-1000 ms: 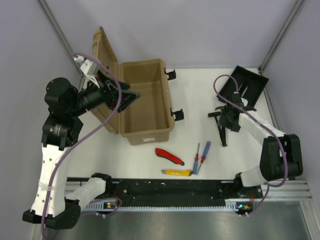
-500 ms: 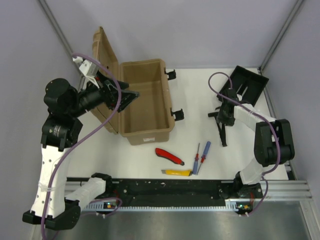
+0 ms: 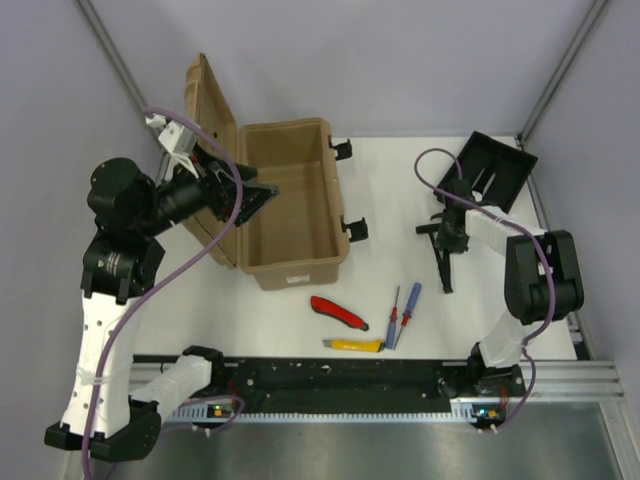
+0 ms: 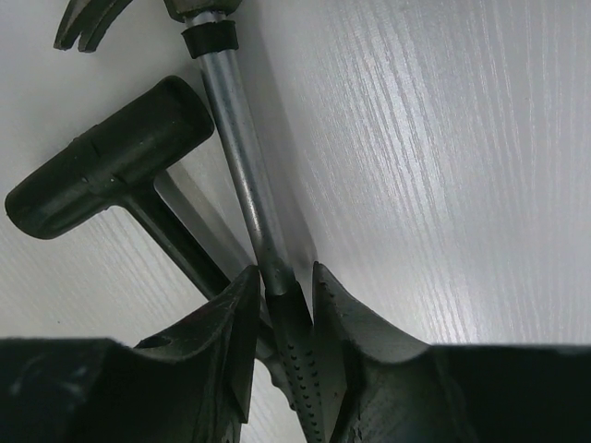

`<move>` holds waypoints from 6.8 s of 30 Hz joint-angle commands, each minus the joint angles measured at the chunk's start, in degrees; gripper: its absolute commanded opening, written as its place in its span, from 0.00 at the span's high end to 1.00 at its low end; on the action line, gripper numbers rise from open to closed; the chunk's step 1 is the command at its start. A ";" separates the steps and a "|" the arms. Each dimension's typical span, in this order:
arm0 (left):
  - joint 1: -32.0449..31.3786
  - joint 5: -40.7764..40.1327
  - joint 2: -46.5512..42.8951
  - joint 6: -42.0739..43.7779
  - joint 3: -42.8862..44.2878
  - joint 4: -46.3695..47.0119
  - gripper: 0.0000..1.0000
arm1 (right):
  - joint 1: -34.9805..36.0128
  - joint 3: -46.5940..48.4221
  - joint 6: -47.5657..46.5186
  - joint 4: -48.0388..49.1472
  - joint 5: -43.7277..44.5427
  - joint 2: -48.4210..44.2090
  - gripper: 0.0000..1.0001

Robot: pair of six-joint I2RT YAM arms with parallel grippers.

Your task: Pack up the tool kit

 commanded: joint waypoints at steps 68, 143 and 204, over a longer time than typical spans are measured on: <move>-0.23 -37.93 -9.82 1.92 1.74 -7.39 0.23 | 40.35 56.63 -4.29 2.67 5.73 25.84 1.00; -0.23 -26.07 -5.25 1.04 0.42 -3.26 0.21 | 5.55 0.56 -4.63 -1.90 -3.66 -1.13 0.39; -0.23 -29.85 -9.30 1.48 0.24 -5.02 0.20 | 40.61 59.01 11.27 3.11 -5.24 30.07 1.00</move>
